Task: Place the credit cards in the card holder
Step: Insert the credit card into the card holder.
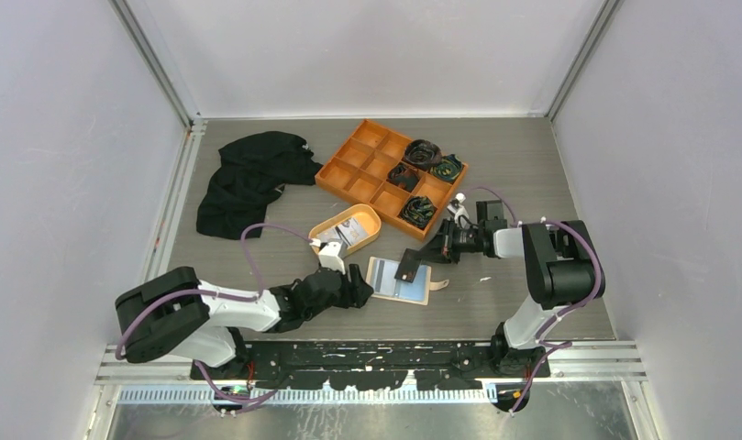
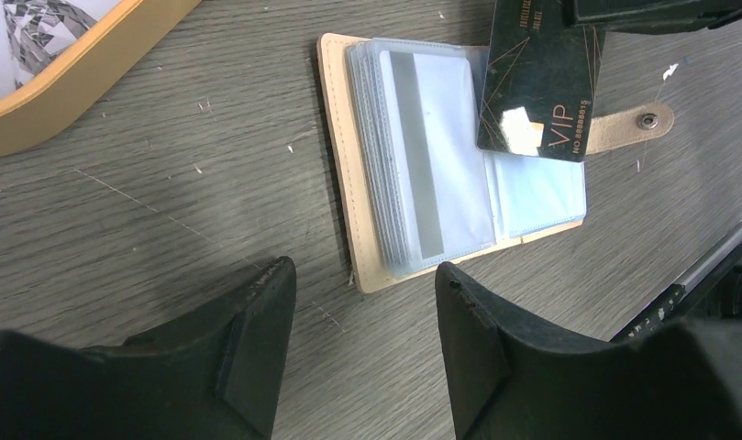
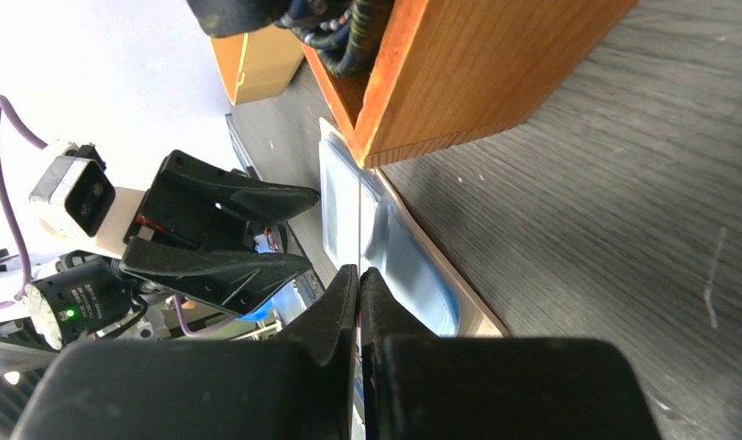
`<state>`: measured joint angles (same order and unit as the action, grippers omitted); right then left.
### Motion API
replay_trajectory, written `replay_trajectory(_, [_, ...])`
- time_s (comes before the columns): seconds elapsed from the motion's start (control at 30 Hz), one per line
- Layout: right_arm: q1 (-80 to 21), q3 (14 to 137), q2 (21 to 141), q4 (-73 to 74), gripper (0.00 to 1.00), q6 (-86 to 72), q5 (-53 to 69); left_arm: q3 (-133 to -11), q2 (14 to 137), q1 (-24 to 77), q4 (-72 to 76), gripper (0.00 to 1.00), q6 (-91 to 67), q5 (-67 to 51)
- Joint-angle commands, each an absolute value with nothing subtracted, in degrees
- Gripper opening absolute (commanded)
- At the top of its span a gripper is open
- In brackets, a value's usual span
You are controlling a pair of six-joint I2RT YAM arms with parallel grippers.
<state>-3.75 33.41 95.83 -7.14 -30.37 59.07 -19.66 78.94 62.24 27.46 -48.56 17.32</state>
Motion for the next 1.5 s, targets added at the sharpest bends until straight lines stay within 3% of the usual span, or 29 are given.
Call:
replay_trajectory(0.0, [-4.00, 33.74, 93.64, -6.10, 0.01, -28.37, 57.76, -21.57, 79.84, 61.94, 26.88, 0.57, -50.62, 18.21])
replay_trajectory(0.43, [-4.03, 33.67, 92.35, -4.03, 0.01, -27.34, 56.25, -24.29, 82.69, 61.84, 23.40, 0.54, -51.32, 18.38])
replay_trajectory(1.03, [-7.12, 33.11, 95.76, -5.19, 0.01, -27.98, 58.44, -26.58, 88.02, 61.29, 23.53, 0.32, -52.80, 15.87])
replay_trajectory(1.47, [-7.12, 30.15, 97.87, -6.95, 0.01, -31.58, 57.65, -27.17, 89.79, 60.98, 24.87, 0.29, -52.77, 13.58])
